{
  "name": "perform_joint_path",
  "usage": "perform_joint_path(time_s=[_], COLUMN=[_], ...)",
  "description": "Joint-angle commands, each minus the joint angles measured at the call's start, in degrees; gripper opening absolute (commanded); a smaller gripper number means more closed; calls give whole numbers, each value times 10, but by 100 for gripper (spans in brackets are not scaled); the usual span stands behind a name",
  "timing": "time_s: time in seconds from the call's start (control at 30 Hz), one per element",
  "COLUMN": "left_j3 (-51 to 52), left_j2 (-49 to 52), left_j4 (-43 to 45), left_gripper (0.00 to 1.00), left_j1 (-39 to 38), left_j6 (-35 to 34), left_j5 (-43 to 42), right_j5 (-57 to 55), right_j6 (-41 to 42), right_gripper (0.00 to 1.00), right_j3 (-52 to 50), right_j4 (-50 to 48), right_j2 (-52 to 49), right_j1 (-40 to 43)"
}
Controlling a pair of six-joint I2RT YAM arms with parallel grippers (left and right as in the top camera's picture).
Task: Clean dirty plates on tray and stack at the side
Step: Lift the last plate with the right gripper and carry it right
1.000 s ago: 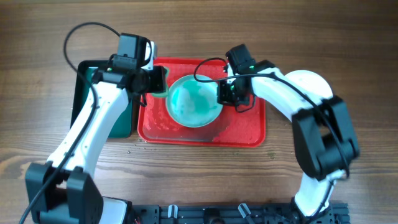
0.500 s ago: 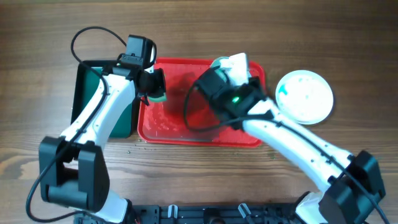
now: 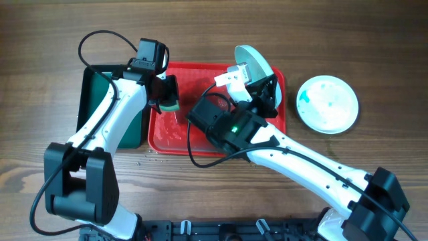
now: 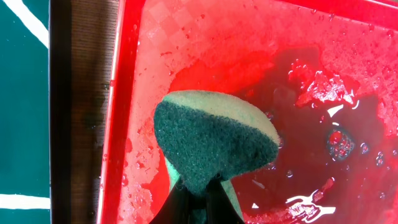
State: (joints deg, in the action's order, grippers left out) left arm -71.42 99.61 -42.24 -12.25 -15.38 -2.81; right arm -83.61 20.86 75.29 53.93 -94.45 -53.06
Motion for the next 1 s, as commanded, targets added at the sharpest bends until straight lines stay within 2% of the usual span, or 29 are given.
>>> perform_joint_path(time_s=[0.0,0.1,0.13,0.2,0.27,0.37,0.47,0.53,0.6,0.7,0.83,0.97], left_j3=[-1,-1,-1,-1,0,-1,0,-1,-1,0,0,0], left_j2=[6,6,6,6,6,6,6,6,6,6,6,6], left_j4=[2,2,2,2,2,2,1,1,1,1,1,-3], left_gripper=[4,4,4,4,4,4,4,4,4,4,4,4], left_j1=[3,3,3,3,3,3,3,3,3,3,3,3], left_j6=[-5,-5,-5,-5,-5,-5,-5,-5,-5,-5,-5,-5], left_j5=[10,10,10,10,10,10,10,10,10,10,10,10], right_j5=[-34,-28,9,129,329,444,608,732,810,864,871,868], right_j6=[-2,3,3,3,8,54,28,-4,-26,-42,-43,-26], right_gripper=[4,4,4,4,4,4,4,4,4,4,4,4], right_j3=[5,5,5,5,5,5,5,3,1,-4,-54,-110], right_j4=[-6,-8,-11,-9,-10,-10,-31,-49,-53,-48,-73,-106], right_j2=[12,12,12,12,12,12,21,40,53,56,56,55], right_j1=[-3,-3,-3,-2,12,45,125,210,290,417,562,664])
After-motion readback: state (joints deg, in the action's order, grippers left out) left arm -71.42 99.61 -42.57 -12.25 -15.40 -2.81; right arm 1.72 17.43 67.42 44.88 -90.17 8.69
